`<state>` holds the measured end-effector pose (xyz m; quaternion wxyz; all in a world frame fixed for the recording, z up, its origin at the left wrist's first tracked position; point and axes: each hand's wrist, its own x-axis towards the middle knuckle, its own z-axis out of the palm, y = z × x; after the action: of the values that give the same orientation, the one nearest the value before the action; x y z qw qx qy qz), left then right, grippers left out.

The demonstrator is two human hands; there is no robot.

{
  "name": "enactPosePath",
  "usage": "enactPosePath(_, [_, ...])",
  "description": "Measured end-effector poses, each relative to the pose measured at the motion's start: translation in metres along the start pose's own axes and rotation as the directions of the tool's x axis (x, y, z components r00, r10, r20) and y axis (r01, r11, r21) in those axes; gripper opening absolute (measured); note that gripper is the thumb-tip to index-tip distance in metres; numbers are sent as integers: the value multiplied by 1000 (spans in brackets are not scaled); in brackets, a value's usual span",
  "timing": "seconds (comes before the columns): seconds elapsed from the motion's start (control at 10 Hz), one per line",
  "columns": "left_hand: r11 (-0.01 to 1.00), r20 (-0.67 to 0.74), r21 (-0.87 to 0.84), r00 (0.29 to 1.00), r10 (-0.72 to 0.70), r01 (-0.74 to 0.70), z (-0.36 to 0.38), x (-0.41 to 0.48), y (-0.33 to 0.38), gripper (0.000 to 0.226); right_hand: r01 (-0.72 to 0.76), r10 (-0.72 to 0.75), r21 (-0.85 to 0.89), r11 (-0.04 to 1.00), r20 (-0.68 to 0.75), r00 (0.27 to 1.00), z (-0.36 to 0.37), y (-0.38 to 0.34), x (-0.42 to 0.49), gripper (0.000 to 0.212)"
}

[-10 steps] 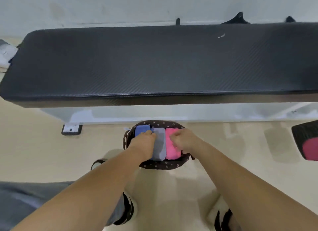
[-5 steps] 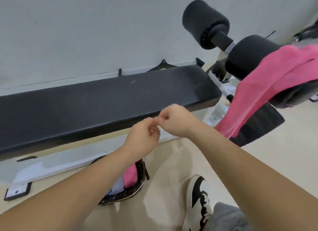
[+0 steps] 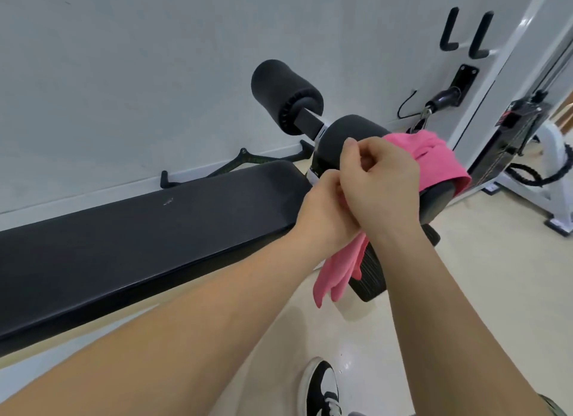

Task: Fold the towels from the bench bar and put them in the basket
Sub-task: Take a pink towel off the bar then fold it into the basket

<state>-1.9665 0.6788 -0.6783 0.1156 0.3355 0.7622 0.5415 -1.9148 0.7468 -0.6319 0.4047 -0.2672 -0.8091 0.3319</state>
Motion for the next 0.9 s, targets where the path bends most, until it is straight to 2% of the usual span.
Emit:
enactPosePath(0.1, [1000,5,15,1000,-7,6,-6,3,17,18,32,-36,-51,998,-91,995,-3,-3,-1,37])
enactPosePath(0.2, [994,-29,-96,998,-63,60,-22,3,19,14,74,-102,-128,989,-222,970,-10,-3,3,30])
enactPosePath(0.3, [978,-91,-166,986,-140,124,-38,8,25,17,123,-174,-185,975,-294,940,-13,8,6,22])
enactPosePath(0.4, [962,-156,-206,964,-214,180,-59,9,29,18,99,-155,-252,963,-216,964,-13,8,1,44])
enactPosePath(0.5, [945,-237,-255,935,-264,202,-90,-2,24,17,163,-171,-264,951,-6,985,-8,-1,-8,50])
enactPosePath(0.6, [909,-232,-334,913,-337,250,-129,-19,20,19,182,-108,-206,962,326,939,7,-17,-26,44])
enactPosePath(0.7, [873,-34,-353,927,-372,337,-161,-41,15,24,71,-78,33,997,521,850,27,-33,-43,44])
enactPosePath(0.8, [905,135,-232,934,-332,356,-184,-70,5,14,24,-177,237,971,653,737,49,-52,-60,60])
enactPosePath(0.9, [911,128,-199,931,-342,362,-214,-97,-8,5,-143,-233,372,917,792,565,66,-69,-76,65])
